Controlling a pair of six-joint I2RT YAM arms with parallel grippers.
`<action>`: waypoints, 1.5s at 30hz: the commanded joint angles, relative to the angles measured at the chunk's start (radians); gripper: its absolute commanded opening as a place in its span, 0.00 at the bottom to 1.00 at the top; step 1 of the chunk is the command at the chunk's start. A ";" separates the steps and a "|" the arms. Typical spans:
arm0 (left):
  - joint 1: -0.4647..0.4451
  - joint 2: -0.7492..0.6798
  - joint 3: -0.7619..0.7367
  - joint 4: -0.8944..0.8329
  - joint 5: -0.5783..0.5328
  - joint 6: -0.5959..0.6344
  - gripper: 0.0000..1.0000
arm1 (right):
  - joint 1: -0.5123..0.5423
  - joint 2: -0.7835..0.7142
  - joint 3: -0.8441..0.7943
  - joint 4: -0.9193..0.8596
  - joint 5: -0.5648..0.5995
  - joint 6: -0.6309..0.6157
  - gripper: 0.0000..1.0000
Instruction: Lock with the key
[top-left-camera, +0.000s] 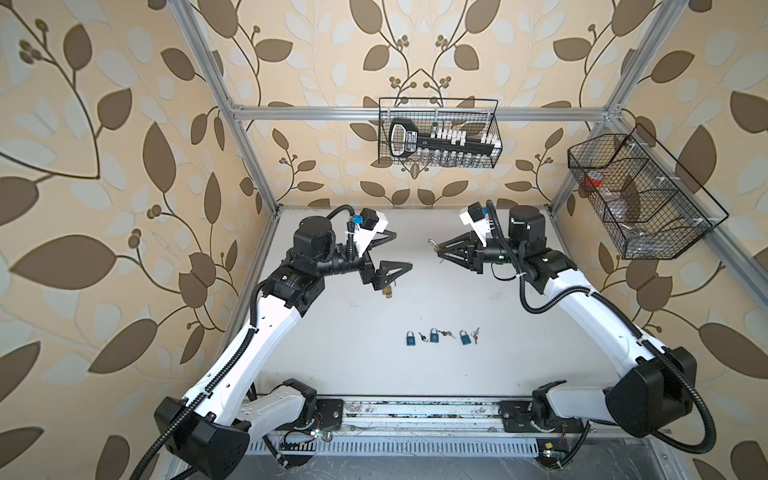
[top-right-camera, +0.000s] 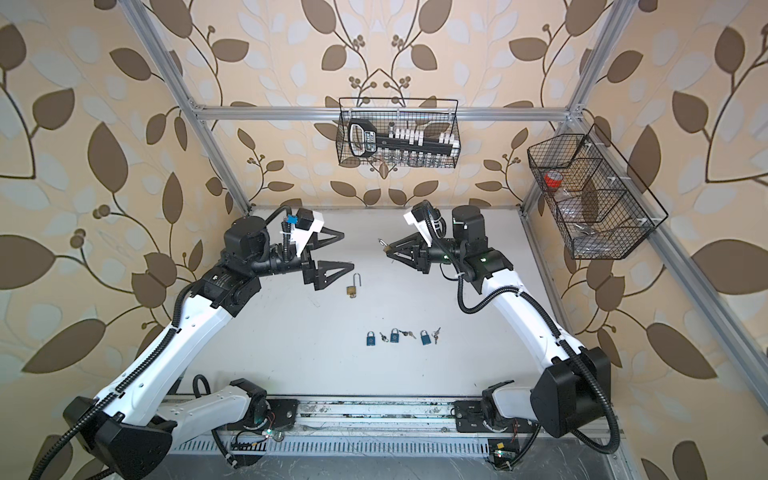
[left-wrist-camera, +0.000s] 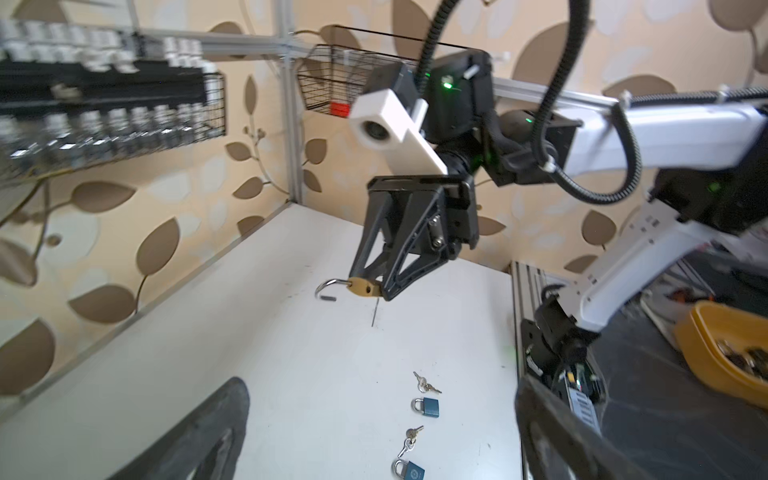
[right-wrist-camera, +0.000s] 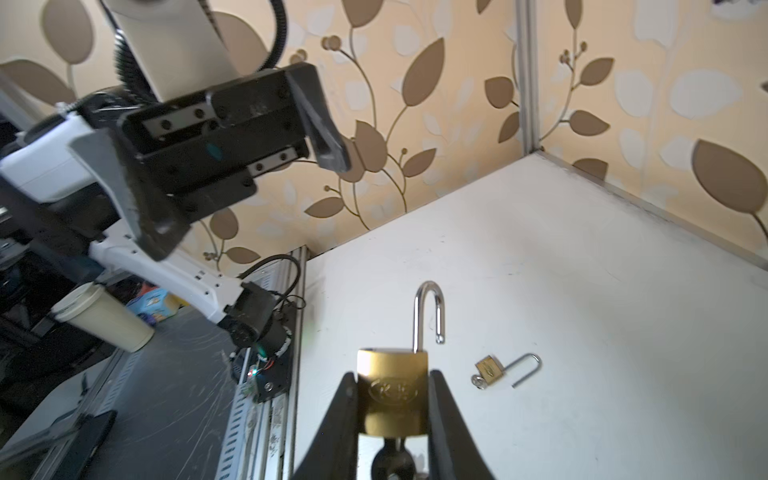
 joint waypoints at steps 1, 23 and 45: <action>-0.026 0.015 0.088 -0.075 0.160 0.258 0.99 | 0.007 -0.012 0.059 -0.073 -0.169 -0.070 0.00; -0.081 0.103 0.165 -0.188 0.198 0.317 0.52 | 0.147 0.033 0.244 -0.450 -0.068 -0.387 0.00; -0.084 0.129 0.192 -0.267 0.225 0.365 0.24 | 0.151 0.025 0.254 -0.450 -0.078 -0.386 0.00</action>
